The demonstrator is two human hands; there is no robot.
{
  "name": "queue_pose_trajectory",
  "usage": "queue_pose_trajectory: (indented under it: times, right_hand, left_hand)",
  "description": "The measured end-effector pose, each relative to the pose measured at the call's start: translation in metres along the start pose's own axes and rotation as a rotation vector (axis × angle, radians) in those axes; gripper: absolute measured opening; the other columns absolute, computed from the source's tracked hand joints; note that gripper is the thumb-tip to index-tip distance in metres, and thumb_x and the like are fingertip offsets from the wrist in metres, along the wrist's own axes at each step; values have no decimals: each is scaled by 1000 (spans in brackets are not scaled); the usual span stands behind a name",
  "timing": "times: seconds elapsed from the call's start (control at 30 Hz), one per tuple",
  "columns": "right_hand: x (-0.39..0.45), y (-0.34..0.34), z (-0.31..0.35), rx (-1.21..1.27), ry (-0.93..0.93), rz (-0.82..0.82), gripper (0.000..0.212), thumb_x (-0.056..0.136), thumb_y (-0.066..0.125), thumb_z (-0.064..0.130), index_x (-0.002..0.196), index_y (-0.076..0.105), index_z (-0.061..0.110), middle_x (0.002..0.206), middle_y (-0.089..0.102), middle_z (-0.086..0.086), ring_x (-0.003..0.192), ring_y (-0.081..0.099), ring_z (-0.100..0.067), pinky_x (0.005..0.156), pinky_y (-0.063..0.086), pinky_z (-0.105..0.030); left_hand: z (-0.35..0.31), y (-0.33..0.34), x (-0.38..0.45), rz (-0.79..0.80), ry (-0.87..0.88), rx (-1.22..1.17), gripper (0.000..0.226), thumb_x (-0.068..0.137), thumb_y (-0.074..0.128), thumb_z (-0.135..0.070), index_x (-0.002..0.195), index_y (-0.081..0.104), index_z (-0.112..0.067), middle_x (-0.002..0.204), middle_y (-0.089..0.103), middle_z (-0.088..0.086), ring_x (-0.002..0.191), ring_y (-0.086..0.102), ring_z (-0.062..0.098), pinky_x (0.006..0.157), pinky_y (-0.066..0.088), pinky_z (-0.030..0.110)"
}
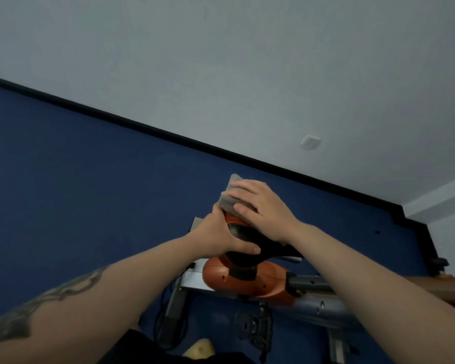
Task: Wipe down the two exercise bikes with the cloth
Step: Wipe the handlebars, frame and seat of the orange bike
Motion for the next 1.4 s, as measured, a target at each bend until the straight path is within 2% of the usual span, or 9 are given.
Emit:
queue_pose_trajectory:
  times: [0.2, 0.37, 0.57, 0.73, 0.9, 1.07, 1.17, 1.3, 1.4]
  right_hand:
    - [34, 1, -34, 92, 519, 35, 25, 97, 36, 49, 89, 59, 42, 113, 62, 9, 106, 55, -17, 82, 41, -36]
    - [23, 7, 16, -70, -33, 29, 33, 92, 45, 48, 104, 70, 30, 116, 60, 11, 110, 47, -14, 87, 35, -32]
    - [45, 0, -24, 177, 429, 124, 31, 90, 40, 58, 75, 61, 40, 94, 61, 15, 100, 57, -15, 83, 42, -34]
    - [34, 10, 13, -65, -15, 149, 35, 87, 43, 57, 96, 69, 36, 112, 59, 15, 105, 48, -13, 86, 38, -33]
    - [37, -1, -40, 180, 551, 73, 33, 94, 37, 54, 85, 62, 35, 111, 65, 9, 109, 57, -17, 85, 43, -35]
    - [19, 5, 3, -94, 139, -20, 44, 93, 30, 57, 115, 64, 38, 121, 56, 15, 111, 44, -12, 85, 38, -38]
    - [23, -3, -22, 153, 279, 37, 36, 101, 38, 46, 123, 62, 30, 127, 57, 8, 118, 49, -15, 98, 39, -39]
    - [16, -1, -35, 58, 495, -11, 39, 102, 27, 47, 121, 58, 31, 126, 58, 4, 116, 53, -21, 91, 43, -41]
    - [-8, -1, -7, 36, 282, -101, 45, 100, 29, 49, 138, 49, 35, 141, 47, 9, 127, 44, -17, 102, 39, -39]
  left_hand:
    - [-1, -1, 3, 30, 1, 14, 86, 39, 88, -60, 115, 59, -30, 102, 70, -9, 95, 66, 6, 88, 54, 30]
    - [-7, 0, -2, 1, 87, 29, 63, 53, 90, -51, 107, 63, -35, 93, 70, -17, 87, 63, -7, 73, 49, 10]
    - [-4, -1, -3, 18, 39, -39, 57, 55, 92, -42, 104, 65, -32, 93, 73, -11, 85, 67, -2, 79, 53, 19]
    - [-9, 1, -5, -14, 102, -60, 63, 58, 93, -35, 112, 62, -28, 97, 71, -13, 90, 65, -6, 73, 49, 9]
    - [-2, 1, -3, 20, 35, -105, 57, 56, 94, -33, 99, 58, -38, 89, 72, -16, 84, 67, -5, 71, 50, 10]
    - [-7, 4, -4, 25, 85, -178, 63, 59, 93, -19, 111, 57, -24, 97, 71, -6, 85, 68, 0, 68, 51, 11]
    - [-5, 2, -4, 31, 24, -179, 80, 56, 95, -26, 122, 50, -24, 106, 68, -7, 93, 67, 4, 79, 55, 20]
    - [-2, -2, -7, -7, 22, -131, 151, 46, 95, -39, 151, -13, -36, 147, 29, -11, 131, 42, 10, 103, 45, 32]
    - [-11, -8, -8, -93, 132, 98, 154, 41, 87, -60, 152, -16, -32, 162, -6, -11, 148, 5, 13, 120, 21, 46]
Point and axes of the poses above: each hand's wrist, its own x-axis towards the middle knuckle, its own y-axis out of the palm, z = x × y, the point moved 8 cm from there along x, towards the middle knuckle
